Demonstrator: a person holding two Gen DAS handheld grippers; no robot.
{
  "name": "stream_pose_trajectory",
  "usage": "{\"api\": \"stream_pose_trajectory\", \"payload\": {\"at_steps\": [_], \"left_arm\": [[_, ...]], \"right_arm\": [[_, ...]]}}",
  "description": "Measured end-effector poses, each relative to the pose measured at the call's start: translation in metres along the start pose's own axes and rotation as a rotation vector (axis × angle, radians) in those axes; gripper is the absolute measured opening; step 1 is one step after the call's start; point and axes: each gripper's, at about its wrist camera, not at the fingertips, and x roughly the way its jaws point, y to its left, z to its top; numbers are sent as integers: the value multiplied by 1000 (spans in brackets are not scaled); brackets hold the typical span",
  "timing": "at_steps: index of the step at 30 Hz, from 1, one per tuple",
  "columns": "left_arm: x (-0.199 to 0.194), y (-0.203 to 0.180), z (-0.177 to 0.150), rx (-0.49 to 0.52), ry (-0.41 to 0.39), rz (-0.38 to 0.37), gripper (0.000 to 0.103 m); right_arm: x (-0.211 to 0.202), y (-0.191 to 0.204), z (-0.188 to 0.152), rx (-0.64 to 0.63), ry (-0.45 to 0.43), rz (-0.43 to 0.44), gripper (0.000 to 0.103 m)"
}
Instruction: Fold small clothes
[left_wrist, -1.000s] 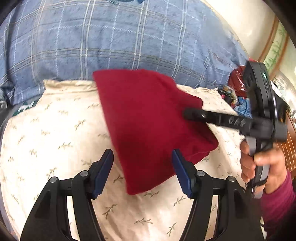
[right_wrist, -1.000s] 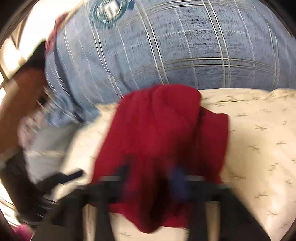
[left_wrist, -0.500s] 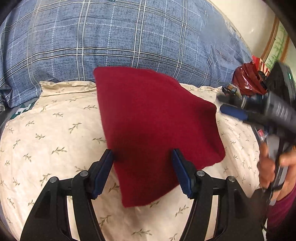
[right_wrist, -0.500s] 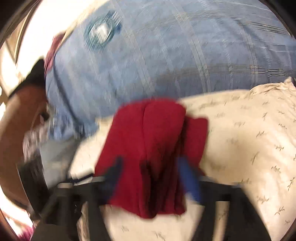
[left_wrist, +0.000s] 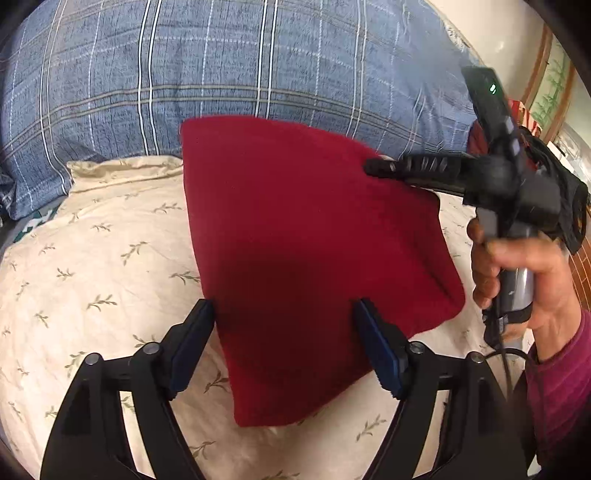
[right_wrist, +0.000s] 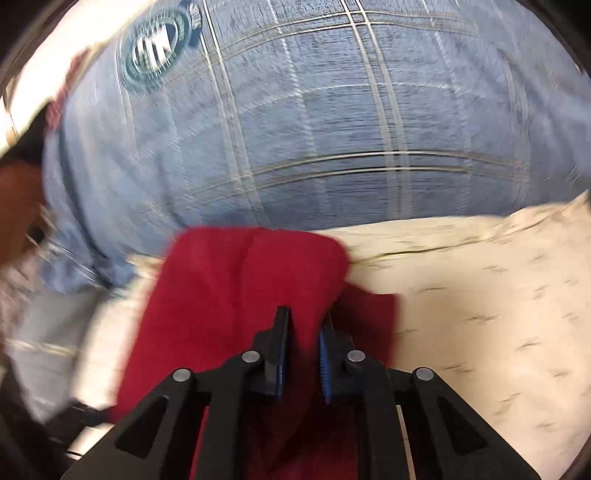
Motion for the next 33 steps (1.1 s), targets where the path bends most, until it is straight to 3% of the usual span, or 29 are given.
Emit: {"api": "stream_pose_trajectory", "payload": {"at_steps": [2,4,6,7,9,12,14,19,24,28,33], "left_arm": [[6,0,-3,-12,5,18,80],[7,1,-4,-13,9,16,81],[5,2,-3,-13,8,14,81],[5,2,-2,-14,10,15,81],[5,1,-1,-20,14,17,81],[6,-1,-1,-22,8,29,81],[7,-3,-1,-20,3,40,81],[6,-4,-1,-10,4,50,81],[-1,-6,-2,9,3,58,81],[-13,-4,-1,15,-10,51,81],[-25,10,13,-22,-64,57,81]], "right_arm": [[20,-5,-12,-62,39,-175,1],[26,-18,-18,14,84,-93,1],[7,-29,-20,84,54,-12,7],[-8,-26,-20,63,18,-20,7],[-31,-18,-19,24,-27,-25,21],[-59,-5,-18,31,-66,57,47],[-71,8,-17,0,-78,112,47],[-63,40,-19,-61,-51,141,47],[-46,37,-25,-25,-10,119,43],[-21,29,-46,-45,75,-20,41],[-21,18,-62,-16,84,23,41]]}}
